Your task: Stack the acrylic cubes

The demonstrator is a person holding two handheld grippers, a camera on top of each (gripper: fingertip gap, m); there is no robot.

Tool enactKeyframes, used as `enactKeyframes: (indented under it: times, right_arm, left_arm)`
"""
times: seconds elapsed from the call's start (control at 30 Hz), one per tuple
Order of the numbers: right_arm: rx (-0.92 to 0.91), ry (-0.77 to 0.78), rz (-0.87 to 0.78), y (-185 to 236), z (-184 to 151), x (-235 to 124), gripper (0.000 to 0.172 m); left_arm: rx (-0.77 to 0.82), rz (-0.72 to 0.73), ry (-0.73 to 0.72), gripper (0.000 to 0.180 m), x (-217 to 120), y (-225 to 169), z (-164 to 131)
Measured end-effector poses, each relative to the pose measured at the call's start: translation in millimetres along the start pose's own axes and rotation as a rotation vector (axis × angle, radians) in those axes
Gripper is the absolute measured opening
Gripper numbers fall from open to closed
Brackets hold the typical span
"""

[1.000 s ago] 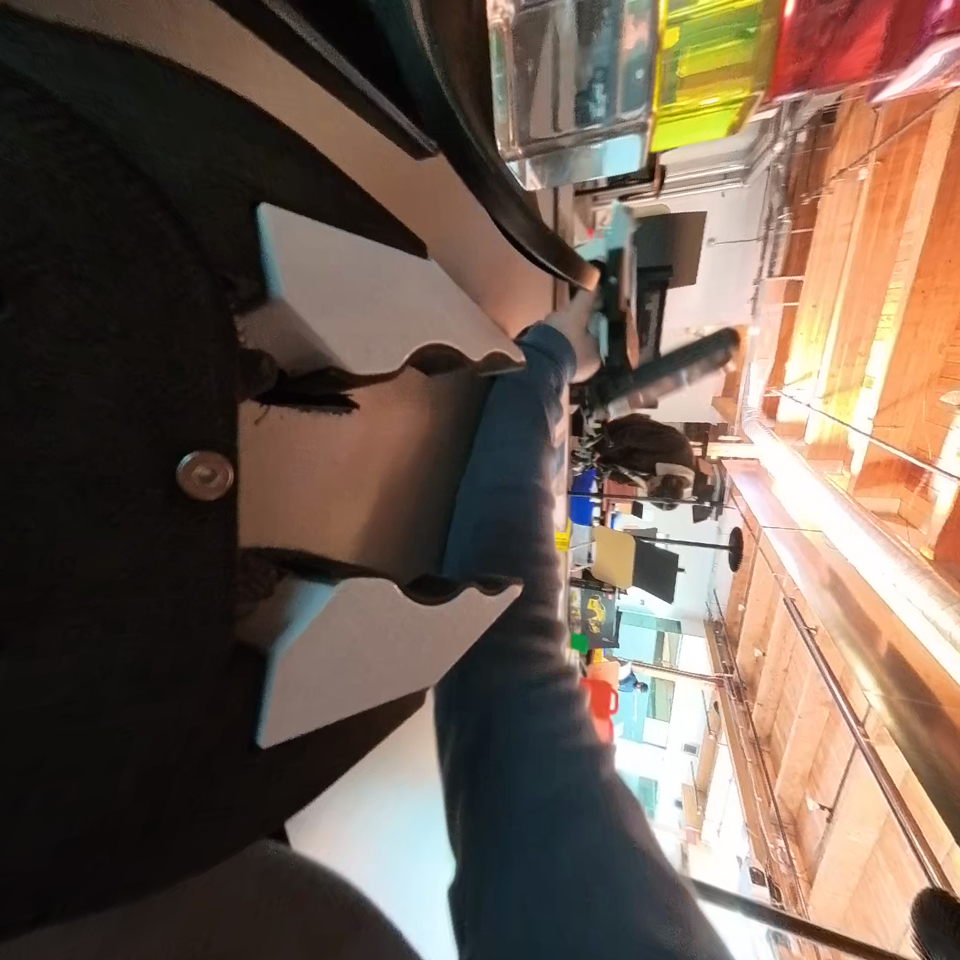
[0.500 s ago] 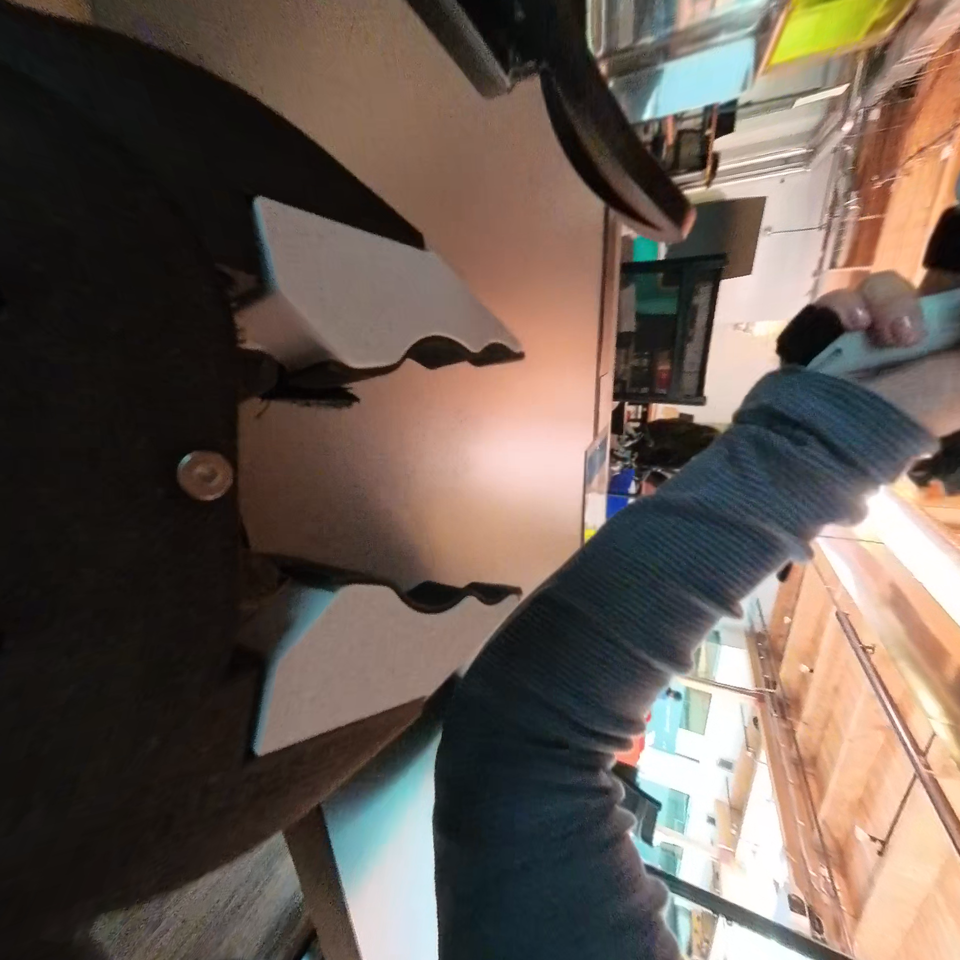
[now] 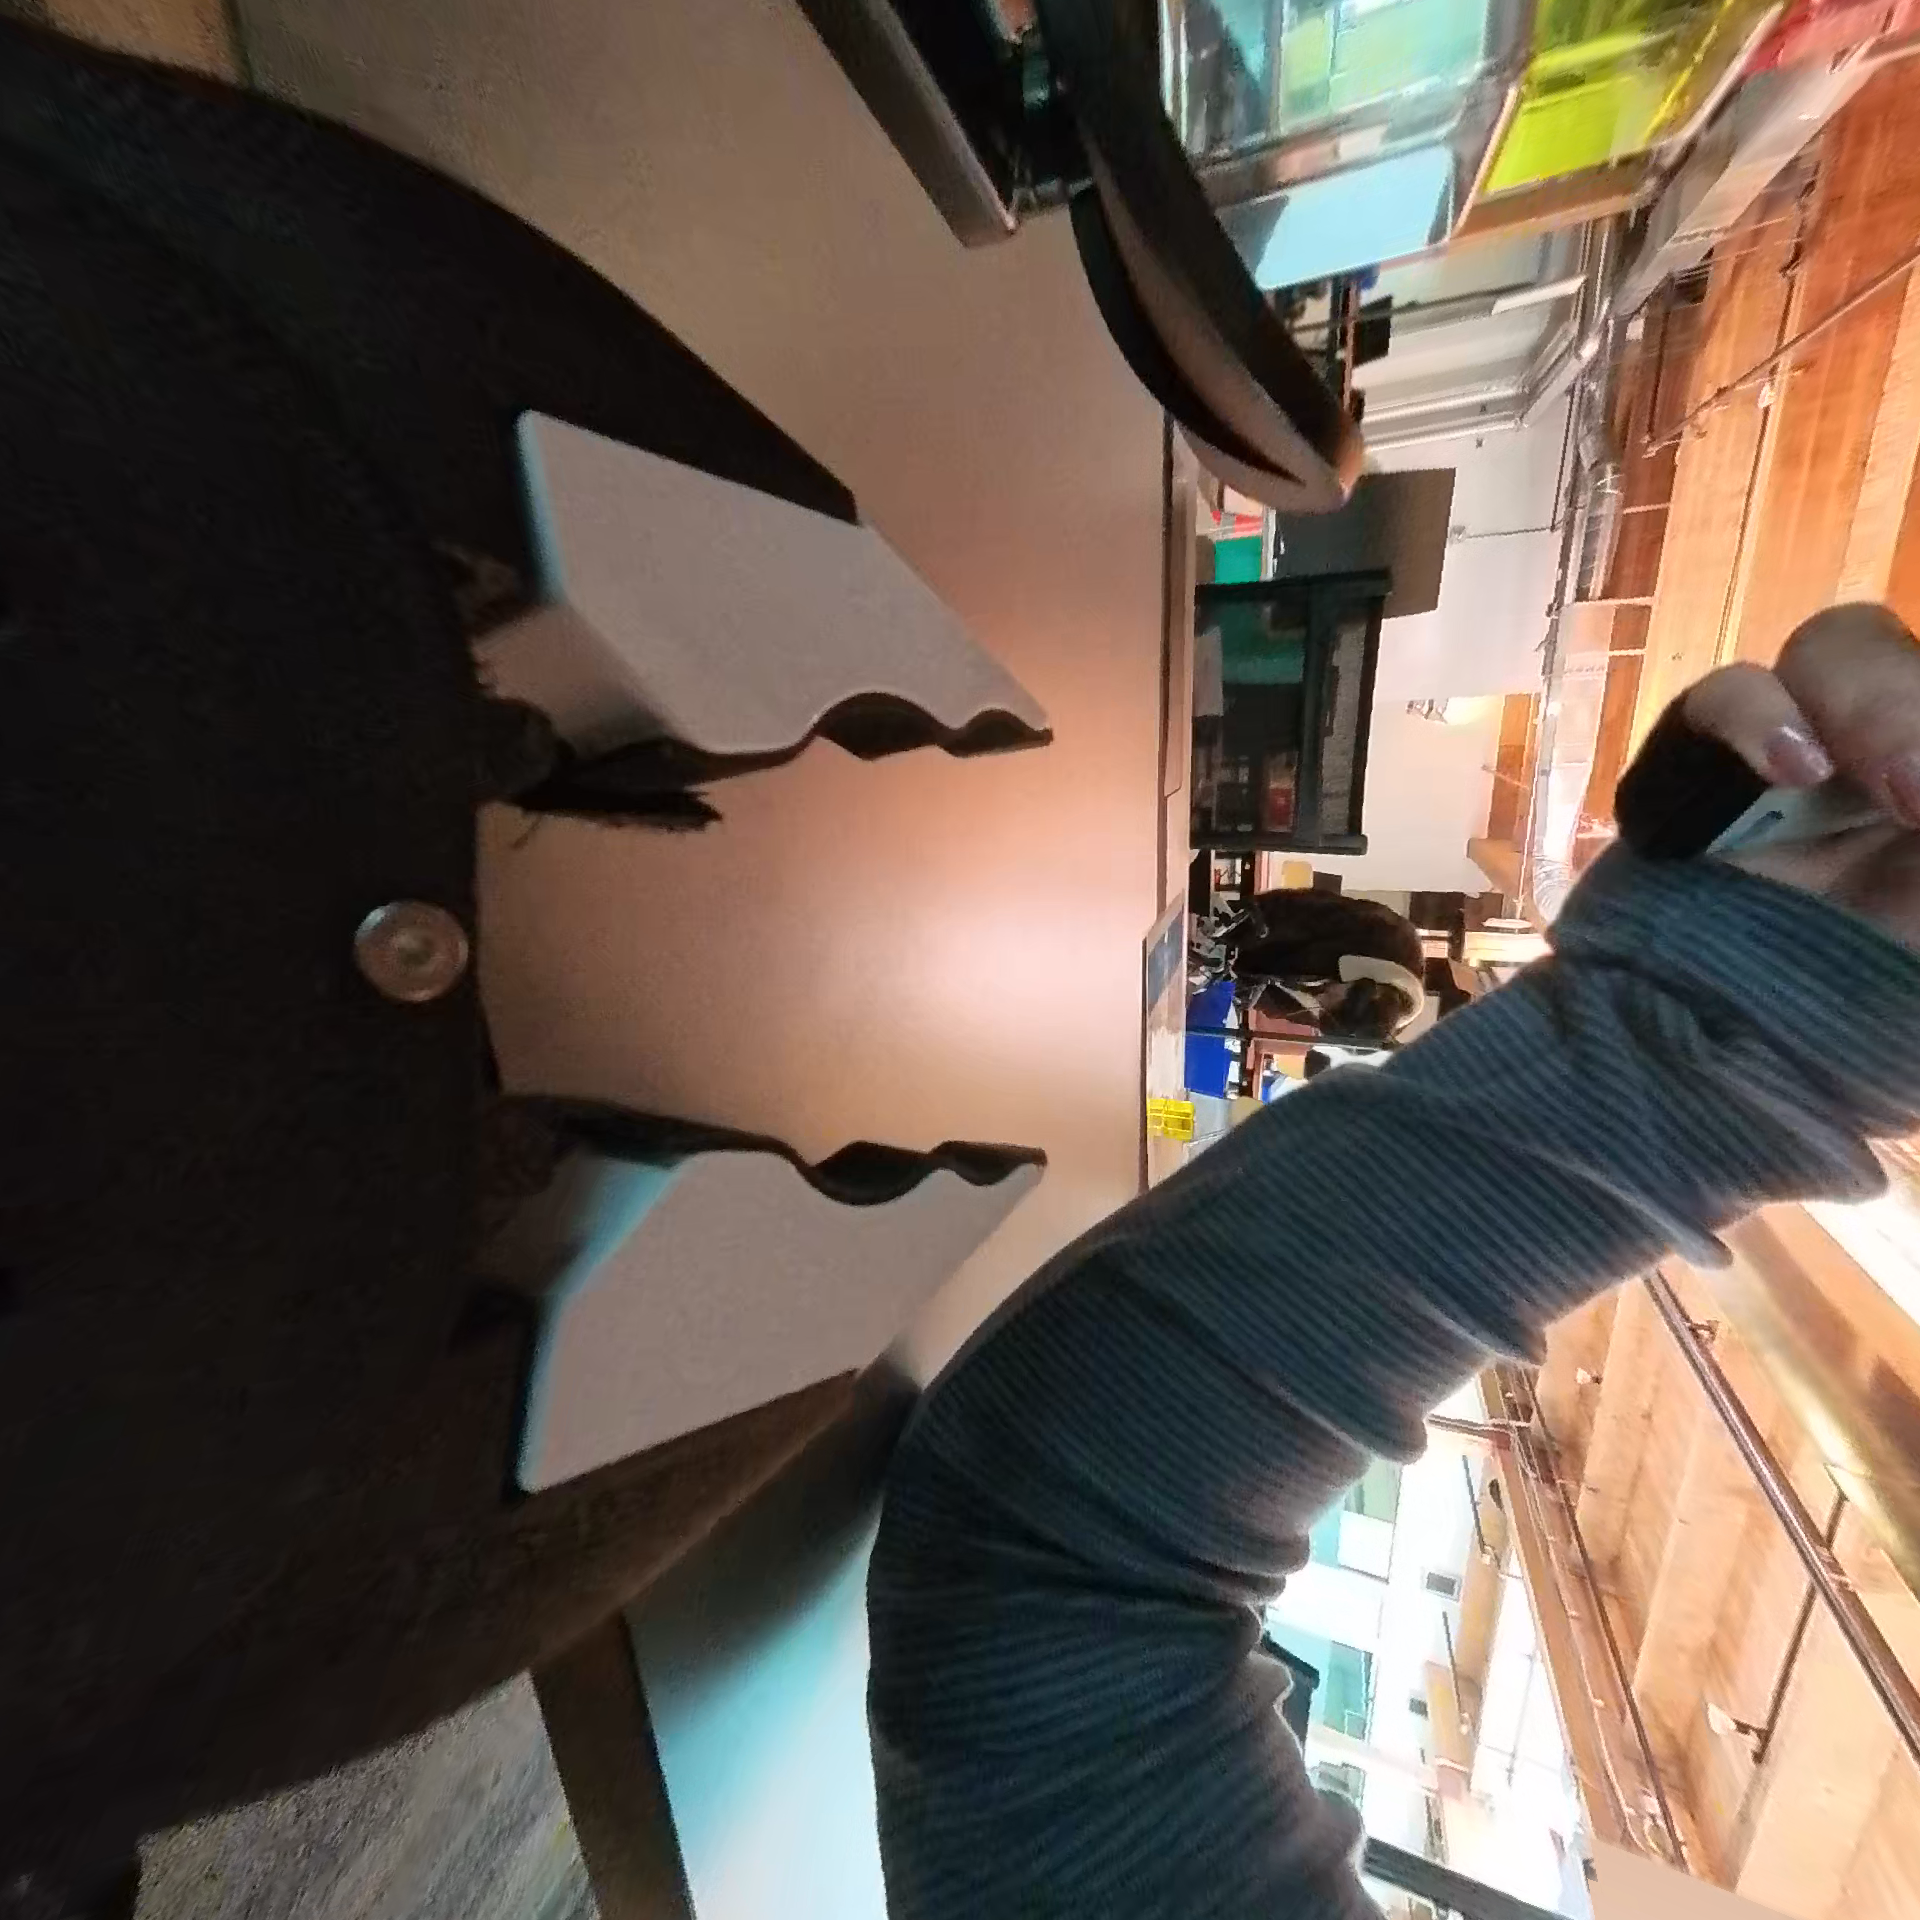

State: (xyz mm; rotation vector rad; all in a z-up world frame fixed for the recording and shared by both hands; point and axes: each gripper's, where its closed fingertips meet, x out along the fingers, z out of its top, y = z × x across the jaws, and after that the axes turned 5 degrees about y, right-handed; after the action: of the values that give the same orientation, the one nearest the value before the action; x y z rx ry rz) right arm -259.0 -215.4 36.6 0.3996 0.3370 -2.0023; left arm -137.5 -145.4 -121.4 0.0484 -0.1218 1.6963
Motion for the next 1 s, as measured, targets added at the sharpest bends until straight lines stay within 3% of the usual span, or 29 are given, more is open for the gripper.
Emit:
enactKeyframes:
  times: [0.27,1.0]
  right_arm:
    - [-0.004,0.071,-0.020,-1,-11,10,0.025]
    - [-0.009,0.063,-0.029,-2,-15,7,0.029]
  left_arm:
    - [0.001,0.002,-0.001,0.074,0,0,0]
    - [0.002,-0.008,0.002,0.076,0,-1,0]
